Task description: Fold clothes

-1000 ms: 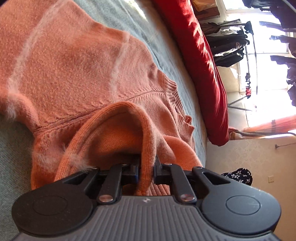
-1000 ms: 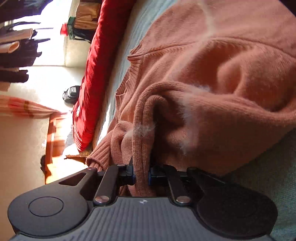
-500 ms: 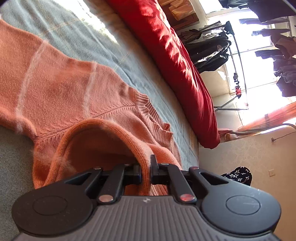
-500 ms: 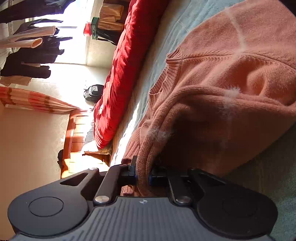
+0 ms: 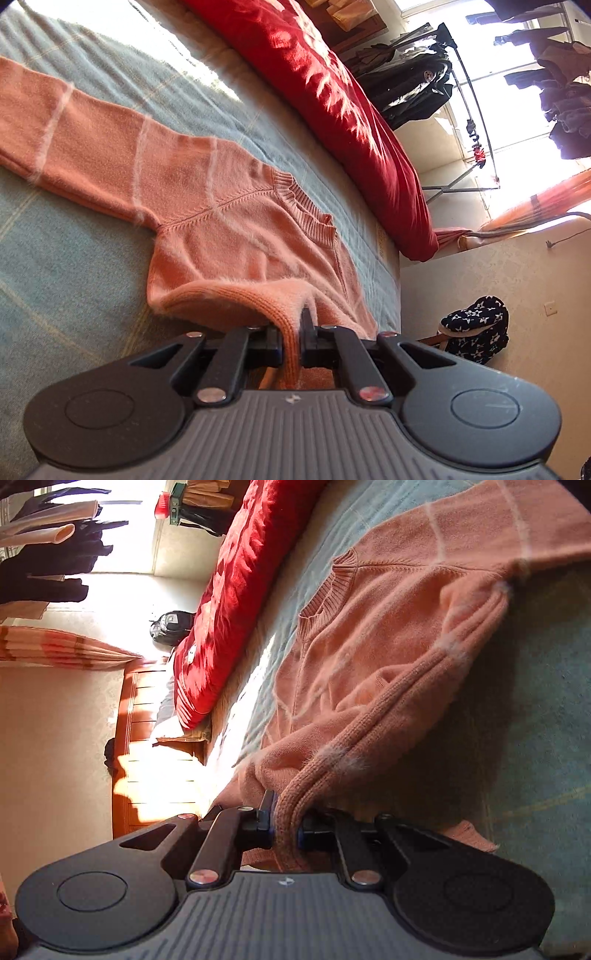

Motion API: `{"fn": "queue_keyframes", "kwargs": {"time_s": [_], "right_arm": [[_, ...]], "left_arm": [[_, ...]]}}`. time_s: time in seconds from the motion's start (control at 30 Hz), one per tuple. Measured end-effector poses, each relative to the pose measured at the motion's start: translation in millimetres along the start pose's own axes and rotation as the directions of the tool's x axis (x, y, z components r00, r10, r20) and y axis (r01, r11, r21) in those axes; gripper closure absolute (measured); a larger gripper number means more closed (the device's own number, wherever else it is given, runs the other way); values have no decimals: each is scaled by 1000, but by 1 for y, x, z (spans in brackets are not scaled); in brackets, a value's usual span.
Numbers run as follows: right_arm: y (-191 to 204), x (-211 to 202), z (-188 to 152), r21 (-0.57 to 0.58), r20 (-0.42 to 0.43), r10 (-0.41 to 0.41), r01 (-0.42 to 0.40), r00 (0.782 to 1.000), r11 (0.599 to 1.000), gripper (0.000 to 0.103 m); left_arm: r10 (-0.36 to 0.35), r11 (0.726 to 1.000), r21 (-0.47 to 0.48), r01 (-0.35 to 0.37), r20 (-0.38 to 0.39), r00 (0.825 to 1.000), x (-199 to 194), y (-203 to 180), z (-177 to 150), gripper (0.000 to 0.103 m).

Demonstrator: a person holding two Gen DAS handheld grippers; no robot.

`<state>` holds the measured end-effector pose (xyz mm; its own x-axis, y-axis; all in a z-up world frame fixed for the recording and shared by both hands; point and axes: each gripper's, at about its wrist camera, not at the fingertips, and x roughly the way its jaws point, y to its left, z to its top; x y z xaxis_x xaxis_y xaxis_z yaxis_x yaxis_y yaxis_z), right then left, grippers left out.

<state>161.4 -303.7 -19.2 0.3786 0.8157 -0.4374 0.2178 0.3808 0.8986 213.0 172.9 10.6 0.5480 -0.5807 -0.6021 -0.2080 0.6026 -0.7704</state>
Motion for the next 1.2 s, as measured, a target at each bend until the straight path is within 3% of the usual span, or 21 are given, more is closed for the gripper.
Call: {"fn": "queue_keyframes", "kwargs": {"time_s": [0.2, 0.3, 0.53, 0.63, 0.67, 0.7, 0.8, 0.87, 0.97, 1.03, 1.07, 1.2], "right_arm": [[-19, -34, -33, 131, -21, -74, 76, 997, 988, 91], [-40, -44, -41, 163, -31, -157, 160, 987, 974, 91], [-101, -38, -48, 130, -82, -380, 388, 921, 913, 91], [-116, -33, -53, 111, -105, -408, 419, 907, 901, 83], [-121, -32, -54, 105, -113, -412, 423, 904, 900, 73], [-124, -30, -57, 96, -119, -420, 431, 900, 897, 62], [-118, -31, -62, 46, -116, -466, 474, 877, 879, 61], [-108, -37, -61, 13, -87, -469, 472, 879, 882, 55], [-91, -47, -52, -22, -18, -446, 446, 895, 895, 47], [-82, -49, -43, -44, 31, -430, 431, 902, 901, 41], [-79, -49, -36, -53, 53, -423, 425, 905, 903, 35], [-73, -39, 1, -61, 116, -391, 400, 913, 915, 34]], "left_arm": [[70, 994, -76, -75, -73, 995, -31, 19, -34, 98], [135, 983, -105, -148, -117, 984, -33, 39, -45, 98], [275, 937, -156, -312, -222, 936, -5, 99, -66, 98], [292, 933, -137, -332, -249, 923, 5, 111, -74, 97], [293, 935, -127, -332, -252, 922, 7, 113, -74, 96], [301, 938, -100, -332, -242, 922, 4, 109, -71, 94], [325, 943, -9, -334, -208, 923, -6, 94, -61, 90], [339, 941, 52, -335, -184, 923, -14, 84, -54, 85], [356, 931, 143, -337, -146, 923, -24, 69, -43, 66], [315, 937, 182, -298, -76, 946, -22, 58, -24, 49], [299, 939, 196, -282, -59, 953, -11, 57, -14, 47], [245, 941, 245, -234, -16, 969, 41, 57, 25, 45]]}}
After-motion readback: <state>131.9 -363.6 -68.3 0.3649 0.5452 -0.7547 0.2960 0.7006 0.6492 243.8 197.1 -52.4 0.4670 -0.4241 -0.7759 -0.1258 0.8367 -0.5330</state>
